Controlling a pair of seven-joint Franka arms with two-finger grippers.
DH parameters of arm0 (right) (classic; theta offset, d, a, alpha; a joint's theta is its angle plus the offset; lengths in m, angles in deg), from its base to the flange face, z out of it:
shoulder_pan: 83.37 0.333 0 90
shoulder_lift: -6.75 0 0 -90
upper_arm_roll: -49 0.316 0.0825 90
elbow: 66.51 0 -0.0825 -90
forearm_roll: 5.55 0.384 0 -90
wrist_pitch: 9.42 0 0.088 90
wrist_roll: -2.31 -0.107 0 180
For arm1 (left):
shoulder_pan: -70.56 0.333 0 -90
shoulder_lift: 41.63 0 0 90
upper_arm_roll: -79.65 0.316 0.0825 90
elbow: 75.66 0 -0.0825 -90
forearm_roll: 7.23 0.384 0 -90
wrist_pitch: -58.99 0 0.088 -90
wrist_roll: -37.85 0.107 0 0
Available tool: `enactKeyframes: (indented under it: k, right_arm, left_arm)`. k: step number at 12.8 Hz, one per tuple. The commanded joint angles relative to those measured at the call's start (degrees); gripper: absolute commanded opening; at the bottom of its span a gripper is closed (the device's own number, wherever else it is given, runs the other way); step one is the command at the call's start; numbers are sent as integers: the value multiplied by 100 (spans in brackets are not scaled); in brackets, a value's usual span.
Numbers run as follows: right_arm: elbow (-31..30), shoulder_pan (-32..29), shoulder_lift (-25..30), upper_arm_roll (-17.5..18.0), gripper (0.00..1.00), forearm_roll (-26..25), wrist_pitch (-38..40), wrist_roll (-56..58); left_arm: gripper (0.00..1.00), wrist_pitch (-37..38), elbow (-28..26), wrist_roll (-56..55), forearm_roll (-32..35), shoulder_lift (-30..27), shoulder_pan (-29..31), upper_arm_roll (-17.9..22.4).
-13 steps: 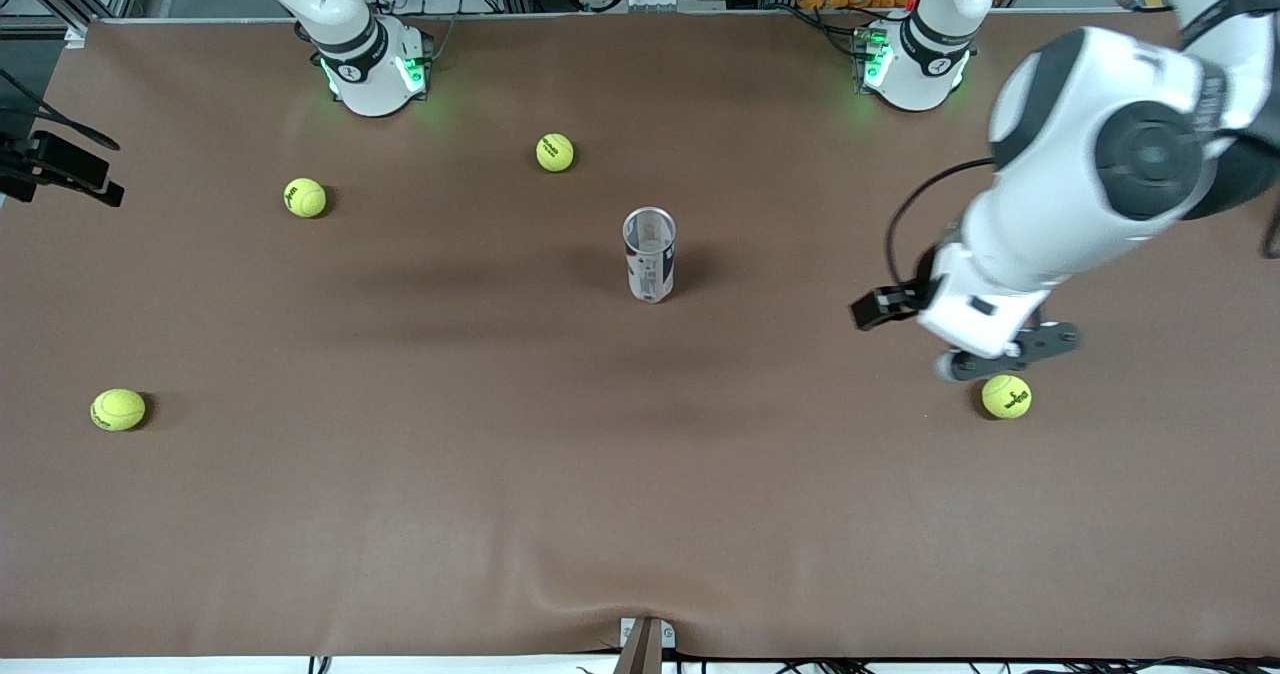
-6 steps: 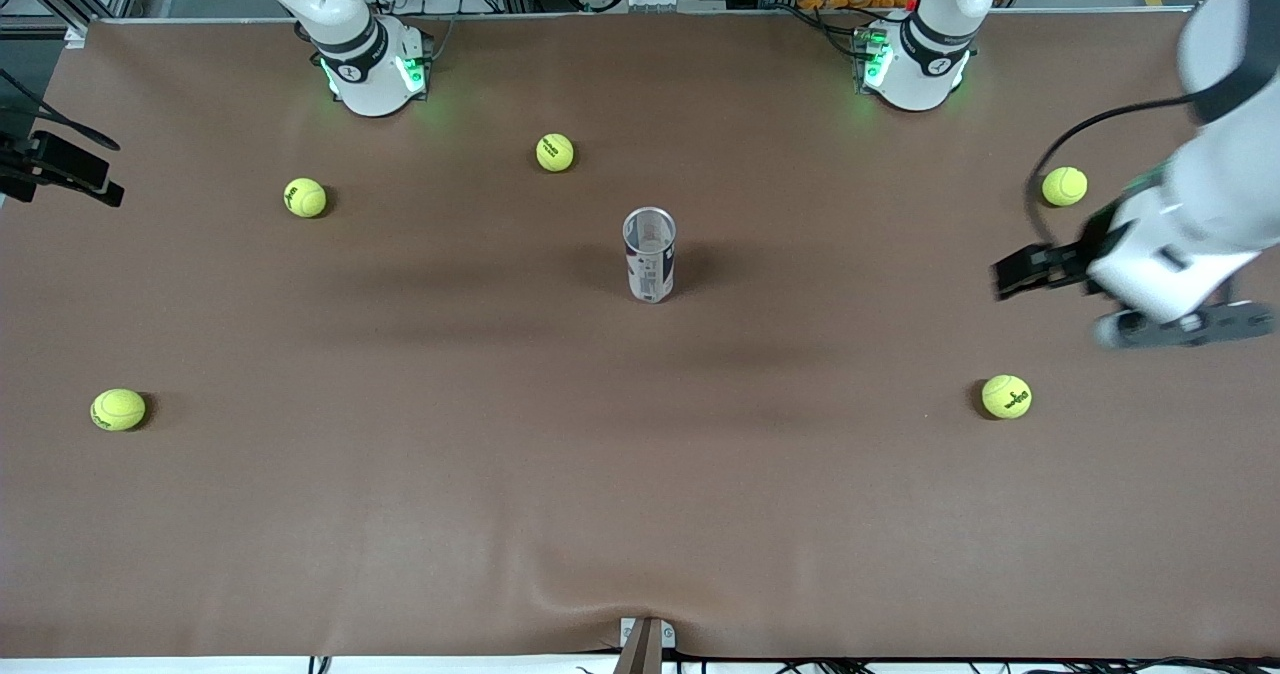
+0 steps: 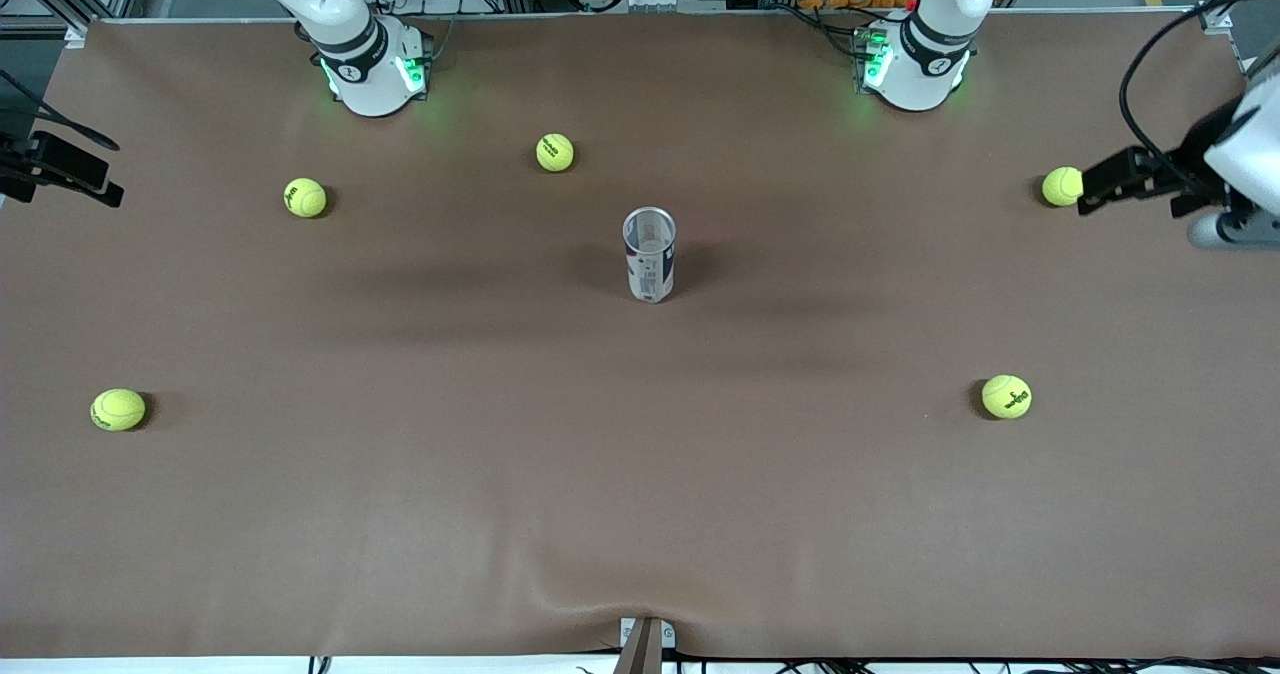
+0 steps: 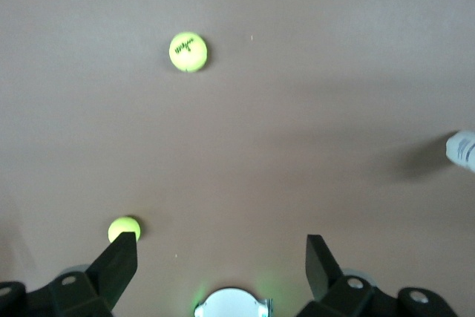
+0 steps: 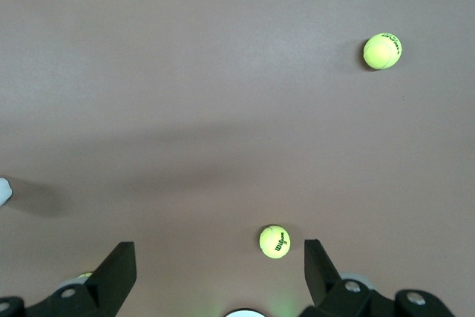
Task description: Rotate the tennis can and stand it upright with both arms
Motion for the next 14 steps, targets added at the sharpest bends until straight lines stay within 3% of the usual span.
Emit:
enactKeyframes:
  k: [1,11,14]
  right_arm:
    - [78,-29,-33,42,100,-28,14,-91]
    - [78,-20,-51,42,100,-28,5,-91]
    - [78,-20,-51,42,100,-28,5,-91]
  left_arm:
    - [100,-127,-368,158,221,-262,8,-15]
    - [100,-522,-359,439,230,-191,245,81]
    - [100,-522,-359,413,169,-200,482,-190]
